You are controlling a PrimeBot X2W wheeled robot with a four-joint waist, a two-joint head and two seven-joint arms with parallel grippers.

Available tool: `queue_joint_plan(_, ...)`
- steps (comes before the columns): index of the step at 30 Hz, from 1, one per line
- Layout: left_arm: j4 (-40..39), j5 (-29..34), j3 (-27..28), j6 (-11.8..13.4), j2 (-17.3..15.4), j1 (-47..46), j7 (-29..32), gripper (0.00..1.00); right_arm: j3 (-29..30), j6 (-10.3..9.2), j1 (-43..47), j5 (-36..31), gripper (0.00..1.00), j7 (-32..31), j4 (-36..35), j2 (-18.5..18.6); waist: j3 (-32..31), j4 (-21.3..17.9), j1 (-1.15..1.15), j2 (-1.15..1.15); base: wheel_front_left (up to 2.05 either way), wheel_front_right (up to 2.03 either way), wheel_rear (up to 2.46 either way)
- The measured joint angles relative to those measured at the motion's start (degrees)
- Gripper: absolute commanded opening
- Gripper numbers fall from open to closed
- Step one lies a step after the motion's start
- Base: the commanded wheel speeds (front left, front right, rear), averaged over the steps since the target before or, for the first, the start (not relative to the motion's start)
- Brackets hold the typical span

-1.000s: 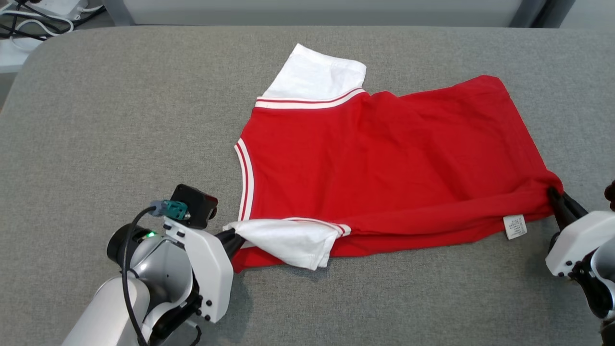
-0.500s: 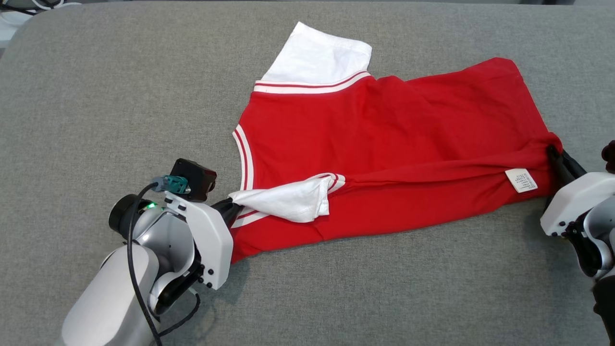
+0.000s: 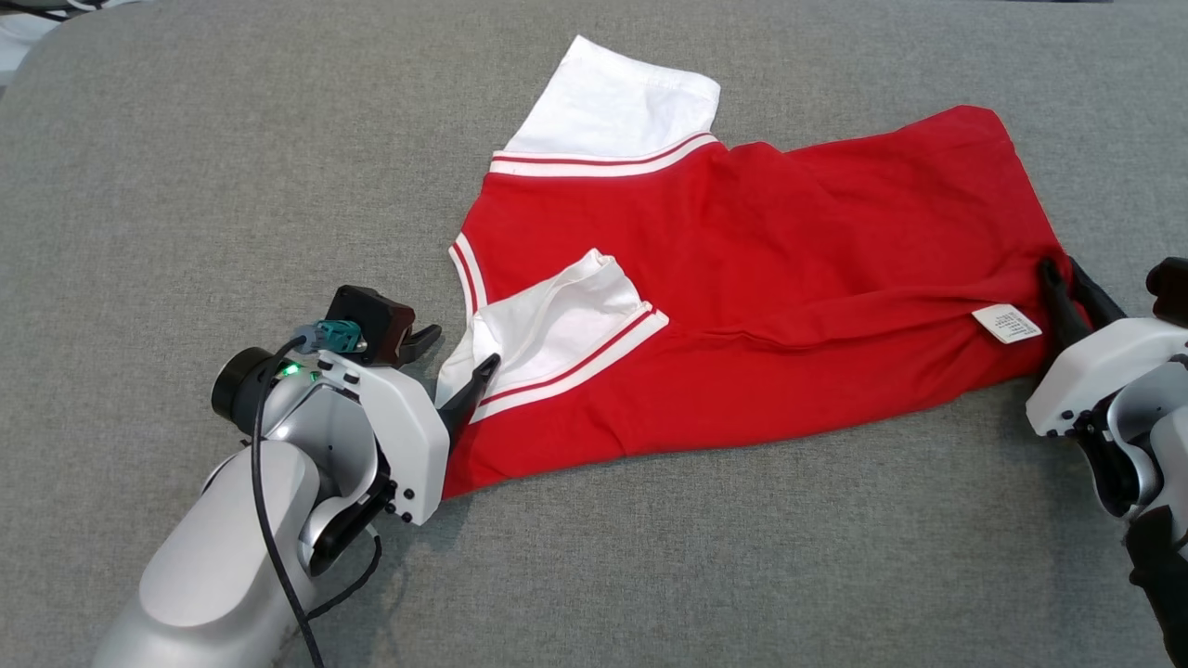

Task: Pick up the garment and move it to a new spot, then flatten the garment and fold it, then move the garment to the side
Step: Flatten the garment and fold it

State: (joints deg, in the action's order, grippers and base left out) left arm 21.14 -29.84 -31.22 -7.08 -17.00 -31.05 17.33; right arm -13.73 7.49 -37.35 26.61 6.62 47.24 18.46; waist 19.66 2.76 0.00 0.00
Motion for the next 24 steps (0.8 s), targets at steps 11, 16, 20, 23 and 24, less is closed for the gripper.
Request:
queue_joint_plan(11, -1.8, 2.5, 0.9, 4.3, -0.3, 0.4, -8.0, 1.0, -3.4, 0.0, -0.4, 1.0, 1.0, 7.2, -3.9, 0.4, -2.0, -0.6, 0.0, 0.0, 0.0, 0.0, 0.0)
queue_joint_plan(16, -6.8, 2.7, 2.9, 7.7, -0.2, 5.0, -13.8, 1.0, -2.5, 0.0, 3.4, -0.9, 1.0, 7.6, -14.9, 0.5, -3.6, -0.9, 0.0, 0.0, 0.0, 0.0, 0.0)
queue_joint_plan(20, -9.9, 2.3, 5.5, 10.8, 0.1, 9.5, -19.0, 1.0, -1.4, 0.0, 9.0, -2.0, 1.0, 7.6, -22.1, 0.1, -5.4, -1.0, 0.0, 0.0, 0.0, 0.0, 0.0)
queue_joint_plan(23, -11.3, 2.1, 6.9, 12.4, 0.1, 12.2, -22.1, 1.0, -1.2, 0.0, 12.6, -2.4, 1.0, 7.6, -25.7, -0.5, -7.0, -1.2, 0.0, 0.0, 0.0, 0.0, 0.0)
queue_joint_plan(24, -11.6, 2.0, 7.2, 12.8, 0.1, 13.2, -22.7, 1.0, -1.1, 0.0, 13.6, -2.4, 1.0, 7.6, -26.7, -0.7, -7.6, -1.3, 0.0, 0.0, 0.0, 0.0, 0.0)
